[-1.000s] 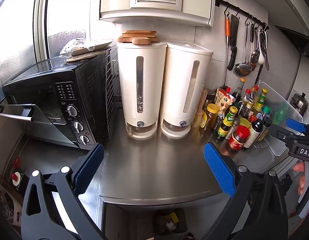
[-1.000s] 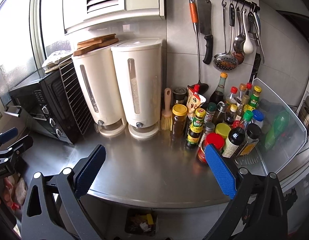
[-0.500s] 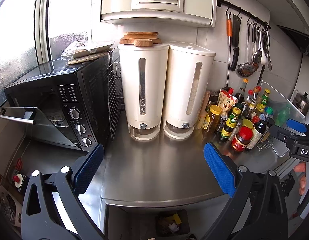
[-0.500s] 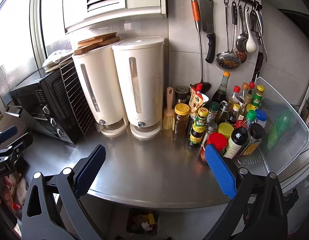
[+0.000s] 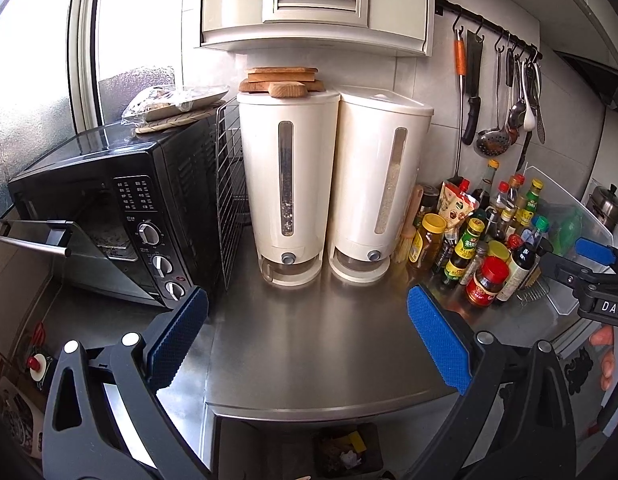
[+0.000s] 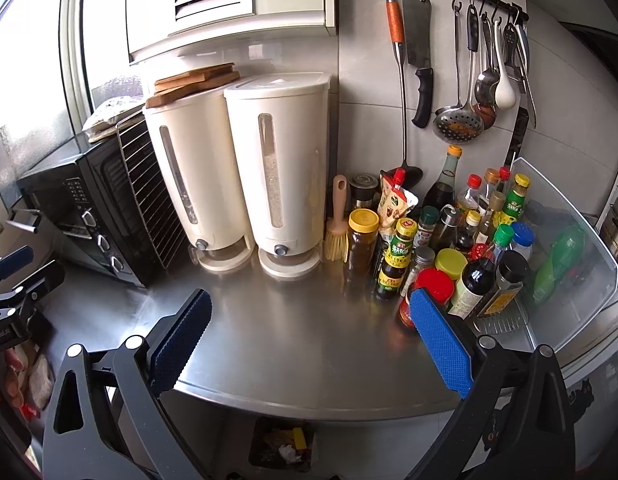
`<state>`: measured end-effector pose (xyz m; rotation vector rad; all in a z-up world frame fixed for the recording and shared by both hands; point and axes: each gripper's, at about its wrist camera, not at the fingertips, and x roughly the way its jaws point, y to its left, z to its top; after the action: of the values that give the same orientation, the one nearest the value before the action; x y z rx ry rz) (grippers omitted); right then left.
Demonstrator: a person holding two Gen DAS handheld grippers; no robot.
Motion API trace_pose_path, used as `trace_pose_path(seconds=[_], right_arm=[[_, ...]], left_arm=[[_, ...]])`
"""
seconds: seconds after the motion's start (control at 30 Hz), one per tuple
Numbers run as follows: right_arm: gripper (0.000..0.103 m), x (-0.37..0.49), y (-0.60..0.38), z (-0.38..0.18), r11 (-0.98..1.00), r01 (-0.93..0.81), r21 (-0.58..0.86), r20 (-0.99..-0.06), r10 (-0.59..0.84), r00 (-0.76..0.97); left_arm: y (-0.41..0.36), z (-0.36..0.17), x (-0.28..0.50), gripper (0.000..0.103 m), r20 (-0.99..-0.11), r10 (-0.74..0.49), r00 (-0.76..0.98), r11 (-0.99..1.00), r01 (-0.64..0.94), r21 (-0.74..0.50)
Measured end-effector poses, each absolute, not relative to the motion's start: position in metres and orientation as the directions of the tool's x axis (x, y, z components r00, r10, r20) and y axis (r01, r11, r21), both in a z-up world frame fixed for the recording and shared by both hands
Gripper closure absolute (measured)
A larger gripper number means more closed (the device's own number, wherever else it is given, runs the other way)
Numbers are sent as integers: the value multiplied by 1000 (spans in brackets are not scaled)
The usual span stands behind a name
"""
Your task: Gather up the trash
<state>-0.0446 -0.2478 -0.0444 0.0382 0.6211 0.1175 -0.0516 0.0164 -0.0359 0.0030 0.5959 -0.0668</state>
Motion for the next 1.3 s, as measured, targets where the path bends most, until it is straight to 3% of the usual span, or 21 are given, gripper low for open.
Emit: trace_pose_path(seconds=[0.9,1.3], right_arm=[[3,-43,-247,-38,994,-92,58,-566,109,817],[3,-39,-249,-39,994,-94,61,-570,112,814]], left_arm=[[20,-28,-54,8,-528,-40,848,999,42,-9],[18,-30,-51,8,-553,-53,831,999,50,-20]])
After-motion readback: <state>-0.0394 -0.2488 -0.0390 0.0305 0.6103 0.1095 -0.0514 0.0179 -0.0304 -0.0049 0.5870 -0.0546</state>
